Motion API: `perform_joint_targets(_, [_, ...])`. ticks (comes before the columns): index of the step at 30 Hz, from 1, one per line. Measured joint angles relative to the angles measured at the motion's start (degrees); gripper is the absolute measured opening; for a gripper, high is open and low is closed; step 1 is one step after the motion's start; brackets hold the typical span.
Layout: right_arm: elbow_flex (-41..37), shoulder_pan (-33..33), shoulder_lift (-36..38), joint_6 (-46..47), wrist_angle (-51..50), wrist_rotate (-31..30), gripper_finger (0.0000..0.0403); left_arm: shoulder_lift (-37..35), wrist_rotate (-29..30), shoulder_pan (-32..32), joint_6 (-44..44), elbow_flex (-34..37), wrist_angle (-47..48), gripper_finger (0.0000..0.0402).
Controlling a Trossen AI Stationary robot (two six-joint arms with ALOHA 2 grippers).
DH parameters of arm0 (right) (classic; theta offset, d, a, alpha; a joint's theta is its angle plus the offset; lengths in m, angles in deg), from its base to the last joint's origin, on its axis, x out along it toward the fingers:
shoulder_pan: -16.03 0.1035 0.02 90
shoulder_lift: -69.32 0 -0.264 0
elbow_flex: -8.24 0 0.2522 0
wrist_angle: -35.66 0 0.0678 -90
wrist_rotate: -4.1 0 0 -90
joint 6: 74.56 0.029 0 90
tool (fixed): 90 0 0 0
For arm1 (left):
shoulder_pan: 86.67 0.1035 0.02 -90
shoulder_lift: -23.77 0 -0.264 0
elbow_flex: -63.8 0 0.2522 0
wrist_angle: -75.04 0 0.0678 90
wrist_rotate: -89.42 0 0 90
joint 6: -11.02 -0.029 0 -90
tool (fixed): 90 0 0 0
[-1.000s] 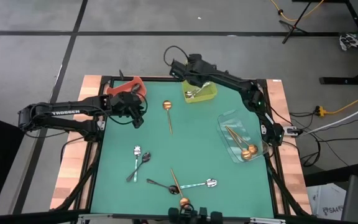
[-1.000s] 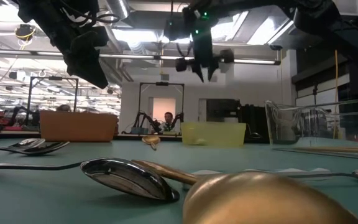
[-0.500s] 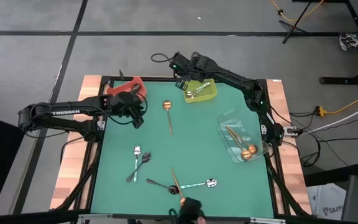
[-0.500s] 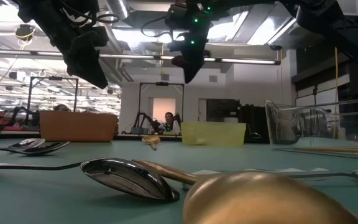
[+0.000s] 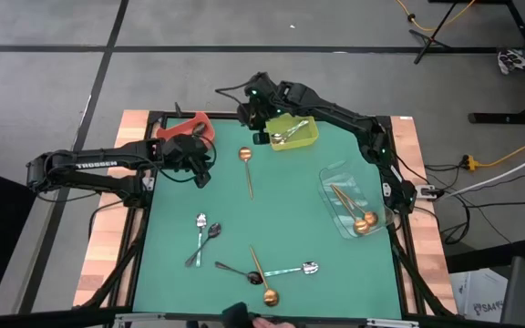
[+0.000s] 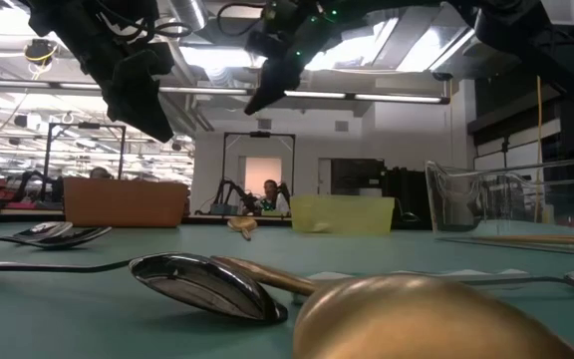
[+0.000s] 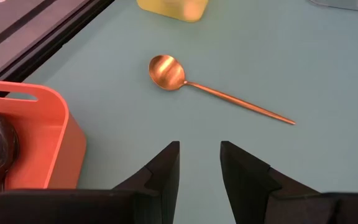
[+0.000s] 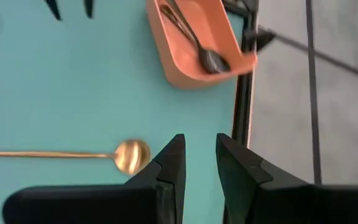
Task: Sort silverware by color (type)
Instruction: Put the top gold spoon into the transparent bin
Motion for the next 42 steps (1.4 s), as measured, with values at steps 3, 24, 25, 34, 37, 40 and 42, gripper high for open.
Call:
perform_joint_targets(3, [0.0, 0.0, 0.0, -4.8, -0.1, 2.9, 0.0079, 0.0, 0.0, 0.0, 0.0, 0.0, 0.0, 0.0110])
perform_joint_targets(24, [-0.1, 0.1, -0.9, -31.6, -1.7, 17.7, 0.0078, 0.0, 0.0, 0.0, 0.0, 0.0, 0.0, 0.0110])
perform_joint_targets(25, [-0.1, 0.3, -1.3, -31.6, -1.7, 17.7, 0.0078, 0.0, 0.0, 0.0, 0.0, 0.0, 0.0, 0.0110])
perform_joint_targets(34, [-1.6, 2.4, -3.6, -40.9, -4.1, 15.8, 0.0078, 0.0, 0.0, 0.0, 0.0, 0.0, 0.0, 0.0110])
perform_joint_targets(37, [-1.6, 3.3, -4.7, -42.3, -5.2, 14.2, 0.0078, 0.0, 0.0, 0.0, 0.0, 0.0, 0.0, 0.0110])
perform_joint_targets(40, [-1.6, 3.9, -5.8, -44.8, -6.3, 12.0, 0.0078, 0.0, 0.0, 0.0, 0.0, 0.0, 0.0, 0.0110])
perform_joint_targets(42, [-1.6, 4.6, -6.8, -46.5, -6.5, 10.3, 0.0078, 0.0, 0.0, 0.0, 0.0, 0.0, 0.0, 0.0110])
